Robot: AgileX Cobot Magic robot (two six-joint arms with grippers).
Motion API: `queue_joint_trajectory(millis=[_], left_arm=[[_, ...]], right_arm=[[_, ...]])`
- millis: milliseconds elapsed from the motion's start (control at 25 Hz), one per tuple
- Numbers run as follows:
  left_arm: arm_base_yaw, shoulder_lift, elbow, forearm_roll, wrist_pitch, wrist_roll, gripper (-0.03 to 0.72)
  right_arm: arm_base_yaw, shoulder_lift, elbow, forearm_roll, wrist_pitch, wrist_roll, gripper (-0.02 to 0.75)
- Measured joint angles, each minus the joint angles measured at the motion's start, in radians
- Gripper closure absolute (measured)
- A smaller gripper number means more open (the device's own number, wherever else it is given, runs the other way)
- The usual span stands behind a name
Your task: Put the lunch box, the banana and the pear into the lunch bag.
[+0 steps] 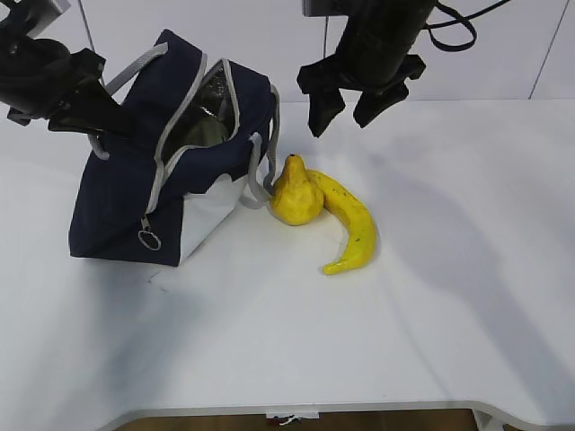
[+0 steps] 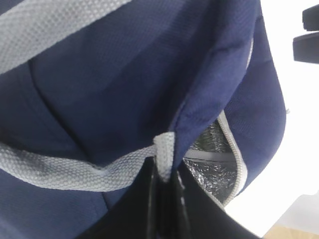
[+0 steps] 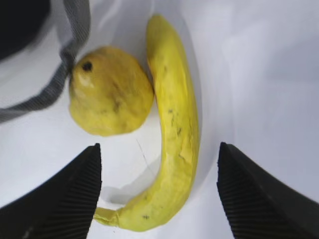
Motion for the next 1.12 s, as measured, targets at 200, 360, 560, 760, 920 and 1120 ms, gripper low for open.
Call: queue_joint_trajectory(millis=[200,360,560,760,920,1120], left_arm=[[0.0,0.0,0.0,0.002,0.0,0.0,0.68],[0.0,0.0,0.0,0.002,0.004,-0.002,0.68],[0.0,0.0,0.0,0.002,0.006,-0.002,0.68],[0.0,0.0,0.0,0.002,0.021,-0.002,0.68],[0.0,0.0,0.0,0.005,0.023,-0.002,0.68],[0.0,0.0,0.0,0.012,0.023,-0.002,0.68]], right_arm=[[0.0,0.0,0.094,-0.017,-0.002,0.0,0.165],[0.0,0.0,0.152,-0.024,-0.004,0.002,0.165],[0.0,0.013,0.163,-0.028,-0.006,0.002,0.165],[0.0,0.062,0.163,-0.03,-0.011,0.002,0.165],[0.0,0.098,0.165,-0.041,-0.011,0.002,0.165],[0.0,0.123,0.165,-0.056,-0.018,0.002,0.165]])
